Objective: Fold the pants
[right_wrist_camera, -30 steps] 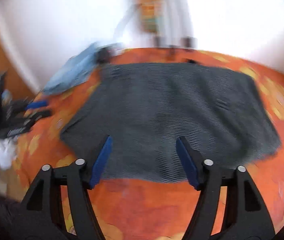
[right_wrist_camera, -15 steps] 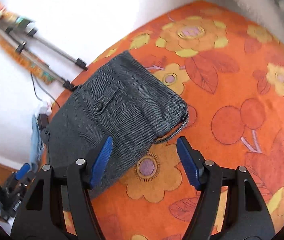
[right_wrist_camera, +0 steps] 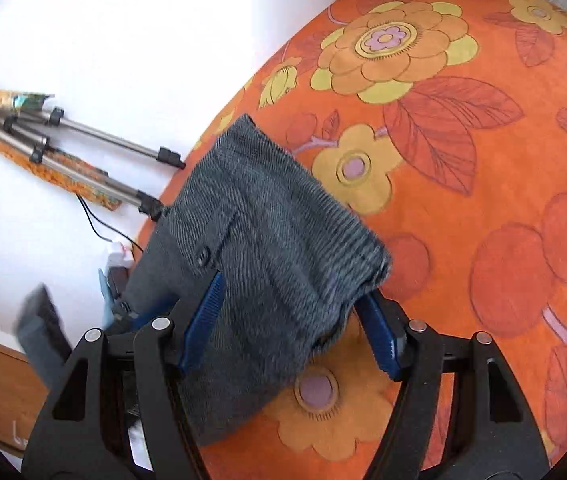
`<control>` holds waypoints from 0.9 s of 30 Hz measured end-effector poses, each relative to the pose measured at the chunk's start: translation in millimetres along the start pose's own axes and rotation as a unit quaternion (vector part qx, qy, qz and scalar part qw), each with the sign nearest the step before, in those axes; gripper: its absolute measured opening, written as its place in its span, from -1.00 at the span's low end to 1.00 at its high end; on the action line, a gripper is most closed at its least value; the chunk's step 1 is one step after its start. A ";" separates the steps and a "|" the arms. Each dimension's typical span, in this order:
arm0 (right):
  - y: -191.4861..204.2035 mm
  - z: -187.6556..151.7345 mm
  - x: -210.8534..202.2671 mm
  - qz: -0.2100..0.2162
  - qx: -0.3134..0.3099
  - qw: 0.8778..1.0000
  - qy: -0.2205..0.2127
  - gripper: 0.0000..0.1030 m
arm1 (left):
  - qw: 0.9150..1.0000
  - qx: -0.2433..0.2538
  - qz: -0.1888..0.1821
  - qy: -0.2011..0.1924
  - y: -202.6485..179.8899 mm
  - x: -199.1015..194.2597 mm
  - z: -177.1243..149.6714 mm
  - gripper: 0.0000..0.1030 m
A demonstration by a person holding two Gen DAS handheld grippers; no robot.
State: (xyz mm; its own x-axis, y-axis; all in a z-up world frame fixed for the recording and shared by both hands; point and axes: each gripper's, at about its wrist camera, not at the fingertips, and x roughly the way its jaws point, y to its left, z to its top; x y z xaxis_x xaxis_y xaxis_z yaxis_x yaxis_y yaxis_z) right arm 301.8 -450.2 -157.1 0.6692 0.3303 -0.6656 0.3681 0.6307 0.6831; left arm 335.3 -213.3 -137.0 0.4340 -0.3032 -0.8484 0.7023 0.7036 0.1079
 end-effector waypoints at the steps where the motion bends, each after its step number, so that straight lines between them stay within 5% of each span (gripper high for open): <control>1: 1.4 1.9 3.8 0.002 -0.004 1.000 0.003 0.30 | 1.000 0.000 -0.001 -0.007 -0.4 -0.7 -0.9 -0.15; 7: 10.0 3.1 13.8 -0.001 -0.010 1.000 0.001 0.18 | 1.000 -0.021 -0.014 -0.011 10.2 -14.7 0.0 -0.16; 10: 12.4 4.0 13.8 -0.023 -0.034 0.999 0.003 -0.39 | 0.999 -0.033 -0.017 -0.014 17.8 -31.8 -7.7 -0.16; 13: 14.0 6.5 10.5 -0.026 -0.050 0.998 0.002 -0.57 | 0.999 -0.043 -0.013 0.003 24.0 -45.5 -25.0 -0.16; 20: 43.0 5.4 2.9 -0.035 -0.106 0.994 -0.016 -0.64 | 0.996 -0.077 -0.029 0.037 40.1 -45.8 -68.7 -0.15; 27: 85.9 -1.0 -9.4 -0.049 -0.181 0.981 -0.037 -0.68 | 0.994 -0.100 -0.045 0.008 52.6 -61.5 -66.8 -0.15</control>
State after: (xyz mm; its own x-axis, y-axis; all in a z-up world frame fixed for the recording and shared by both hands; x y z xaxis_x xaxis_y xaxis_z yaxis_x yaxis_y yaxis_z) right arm 326.6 -398.5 -92.4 0.6924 0.2126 -0.6895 0.1874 0.8698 0.4564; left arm 307.8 -114.7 -113.8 0.3646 -0.3610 -0.8583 0.6108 0.7885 -0.0721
